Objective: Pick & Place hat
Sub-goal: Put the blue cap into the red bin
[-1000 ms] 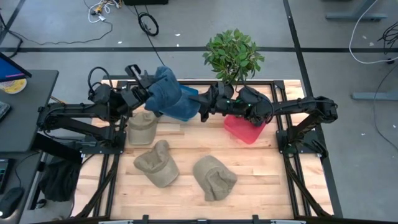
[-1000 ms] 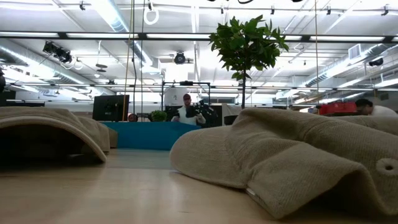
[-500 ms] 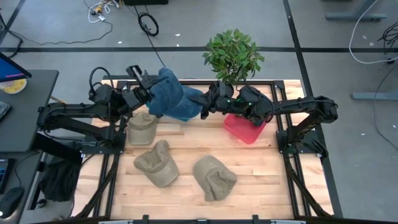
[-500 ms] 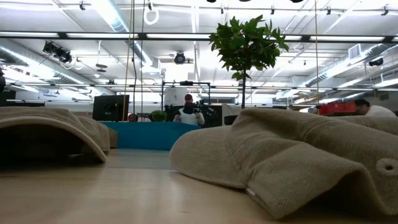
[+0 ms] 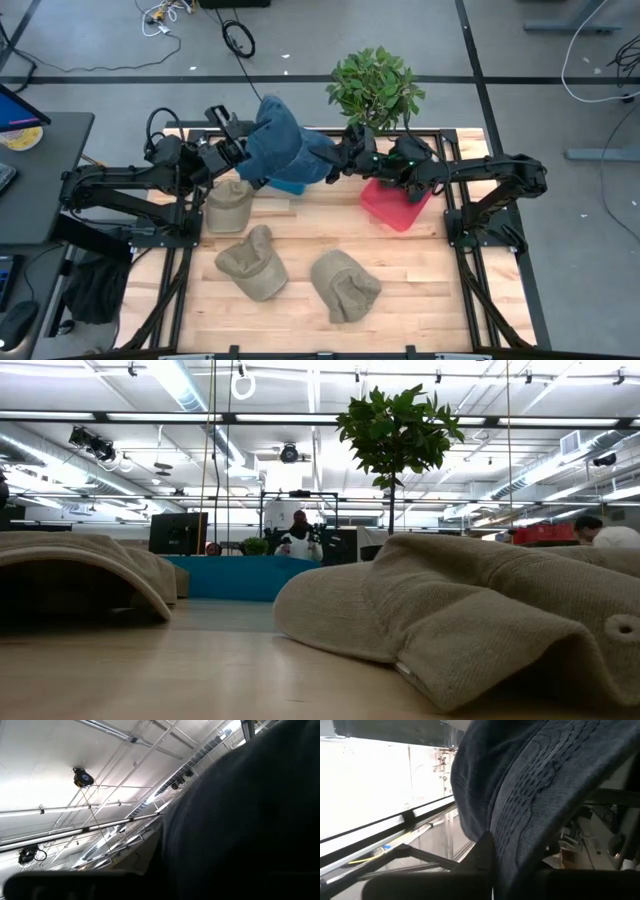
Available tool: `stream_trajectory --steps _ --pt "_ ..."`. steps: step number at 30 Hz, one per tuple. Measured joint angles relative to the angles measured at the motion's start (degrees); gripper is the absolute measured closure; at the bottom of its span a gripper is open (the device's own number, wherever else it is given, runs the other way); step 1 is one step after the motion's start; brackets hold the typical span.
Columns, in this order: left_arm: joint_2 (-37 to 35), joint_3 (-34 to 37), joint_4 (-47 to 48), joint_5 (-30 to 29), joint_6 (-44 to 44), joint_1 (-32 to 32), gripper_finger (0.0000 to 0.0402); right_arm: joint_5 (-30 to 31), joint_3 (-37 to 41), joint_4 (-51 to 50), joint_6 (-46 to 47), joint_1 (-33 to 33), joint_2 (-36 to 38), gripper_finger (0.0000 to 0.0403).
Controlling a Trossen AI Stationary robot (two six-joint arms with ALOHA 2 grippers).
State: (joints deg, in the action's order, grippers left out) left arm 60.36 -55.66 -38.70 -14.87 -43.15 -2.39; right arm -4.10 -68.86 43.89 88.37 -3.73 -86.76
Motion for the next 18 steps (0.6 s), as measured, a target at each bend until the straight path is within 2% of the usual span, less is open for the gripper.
stream_trajectory --steps 6,12,18 --pt "-0.02 0.00 -0.01 -0.17 -0.07 0.00 0.0209 -1.91 0.00 0.07 -0.80 0.00 0.39 0.0397" --pt "-0.82 0.00 0.03 -4.39 -0.21 0.00 0.0130 -3.54 0.00 0.12 -0.74 0.26 0.48 0.0397" --pt "-3.82 -0.04 0.15 -10.28 -1.48 -0.01 0.0090 -5.12 0.00 1.49 -0.80 0.04 0.49 0.0397"
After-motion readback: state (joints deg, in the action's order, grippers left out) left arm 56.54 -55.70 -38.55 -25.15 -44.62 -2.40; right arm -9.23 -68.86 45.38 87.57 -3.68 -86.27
